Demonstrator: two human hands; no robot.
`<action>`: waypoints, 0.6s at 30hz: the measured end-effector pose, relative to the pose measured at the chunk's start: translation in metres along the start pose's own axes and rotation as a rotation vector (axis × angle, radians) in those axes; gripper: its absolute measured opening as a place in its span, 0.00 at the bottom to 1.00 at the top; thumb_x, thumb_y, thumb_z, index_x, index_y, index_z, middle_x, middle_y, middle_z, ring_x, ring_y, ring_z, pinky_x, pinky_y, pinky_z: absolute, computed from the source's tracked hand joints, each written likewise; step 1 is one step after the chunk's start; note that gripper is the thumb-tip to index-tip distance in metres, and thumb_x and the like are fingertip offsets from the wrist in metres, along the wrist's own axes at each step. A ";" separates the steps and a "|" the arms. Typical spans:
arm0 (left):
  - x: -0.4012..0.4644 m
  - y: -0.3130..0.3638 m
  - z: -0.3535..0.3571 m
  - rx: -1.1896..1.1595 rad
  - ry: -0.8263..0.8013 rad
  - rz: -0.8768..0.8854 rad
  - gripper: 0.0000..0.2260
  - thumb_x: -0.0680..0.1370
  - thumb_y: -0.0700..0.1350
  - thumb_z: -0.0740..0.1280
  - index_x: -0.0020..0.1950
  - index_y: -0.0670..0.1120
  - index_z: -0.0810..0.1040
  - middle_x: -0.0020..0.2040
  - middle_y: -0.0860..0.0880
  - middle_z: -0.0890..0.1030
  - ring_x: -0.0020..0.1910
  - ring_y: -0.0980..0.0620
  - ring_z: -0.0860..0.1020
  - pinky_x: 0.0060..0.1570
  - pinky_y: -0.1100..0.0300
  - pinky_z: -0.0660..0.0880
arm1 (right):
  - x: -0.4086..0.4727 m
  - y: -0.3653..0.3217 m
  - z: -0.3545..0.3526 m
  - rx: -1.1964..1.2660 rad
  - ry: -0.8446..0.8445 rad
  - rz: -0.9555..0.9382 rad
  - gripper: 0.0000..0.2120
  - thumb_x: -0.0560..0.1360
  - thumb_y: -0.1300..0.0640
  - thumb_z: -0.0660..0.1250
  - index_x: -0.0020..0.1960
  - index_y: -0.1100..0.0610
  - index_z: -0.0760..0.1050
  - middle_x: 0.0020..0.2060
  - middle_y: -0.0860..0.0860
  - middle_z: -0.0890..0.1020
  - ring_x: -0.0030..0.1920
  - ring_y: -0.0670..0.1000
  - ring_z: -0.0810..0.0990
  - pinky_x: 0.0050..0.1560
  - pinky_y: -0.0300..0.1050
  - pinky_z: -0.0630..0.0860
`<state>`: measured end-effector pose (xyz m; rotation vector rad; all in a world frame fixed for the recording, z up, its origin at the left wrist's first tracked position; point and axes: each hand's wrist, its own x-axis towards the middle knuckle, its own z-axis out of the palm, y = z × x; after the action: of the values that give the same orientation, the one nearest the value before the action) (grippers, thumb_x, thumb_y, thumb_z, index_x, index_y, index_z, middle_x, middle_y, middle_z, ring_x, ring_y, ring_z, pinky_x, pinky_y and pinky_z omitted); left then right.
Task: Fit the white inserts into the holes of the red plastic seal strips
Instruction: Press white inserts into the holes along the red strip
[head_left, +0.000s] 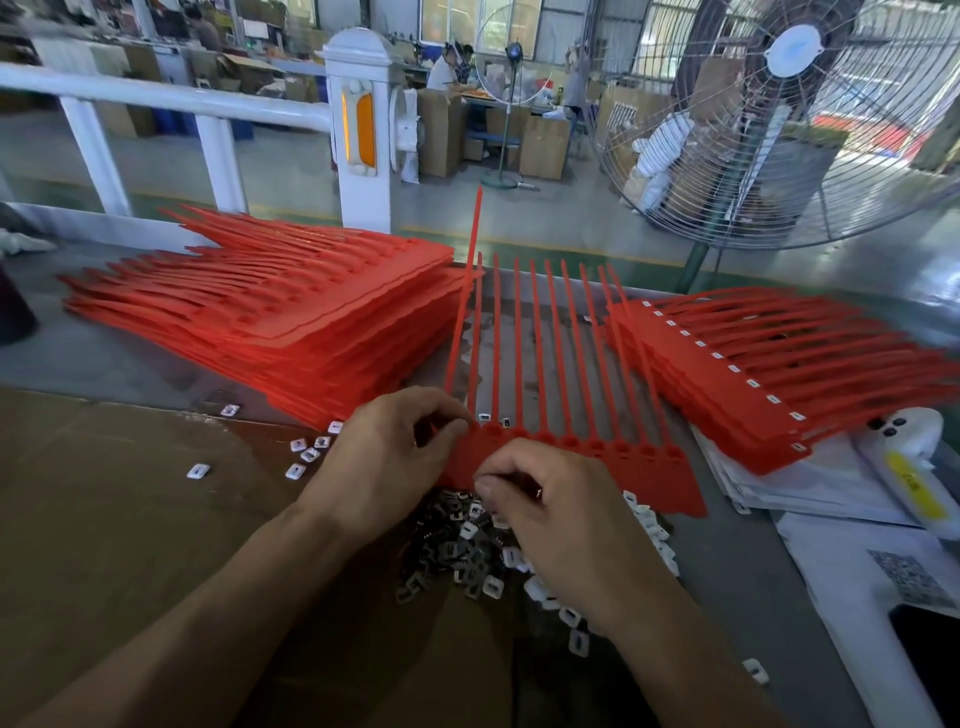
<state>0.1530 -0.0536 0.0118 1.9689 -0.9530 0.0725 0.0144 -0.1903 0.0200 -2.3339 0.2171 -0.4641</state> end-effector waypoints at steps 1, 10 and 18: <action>0.000 0.001 0.000 -0.014 -0.011 -0.001 0.05 0.79 0.47 0.71 0.50 0.57 0.84 0.46 0.65 0.83 0.48 0.65 0.80 0.45 0.72 0.72 | 0.000 0.001 0.000 0.020 0.015 0.011 0.04 0.80 0.55 0.71 0.48 0.47 0.83 0.38 0.41 0.84 0.40 0.40 0.83 0.43 0.36 0.78; -0.003 0.004 0.000 -0.090 -0.080 0.057 0.05 0.79 0.47 0.71 0.50 0.58 0.83 0.47 0.62 0.83 0.46 0.60 0.82 0.43 0.69 0.75 | 0.000 0.002 -0.001 0.114 0.071 0.092 0.05 0.79 0.54 0.73 0.50 0.44 0.85 0.43 0.34 0.84 0.45 0.37 0.82 0.46 0.27 0.73; -0.003 0.011 0.001 -0.237 -0.165 0.064 0.05 0.79 0.44 0.72 0.50 0.54 0.85 0.45 0.56 0.85 0.42 0.54 0.83 0.43 0.61 0.79 | 0.002 0.002 -0.003 0.344 0.184 0.151 0.09 0.77 0.57 0.75 0.47 0.42 0.84 0.45 0.38 0.86 0.50 0.39 0.84 0.50 0.37 0.78</action>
<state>0.1441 -0.0556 0.0180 1.7453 -1.0795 -0.1622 0.0148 -0.1940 0.0211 -1.9255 0.3678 -0.5907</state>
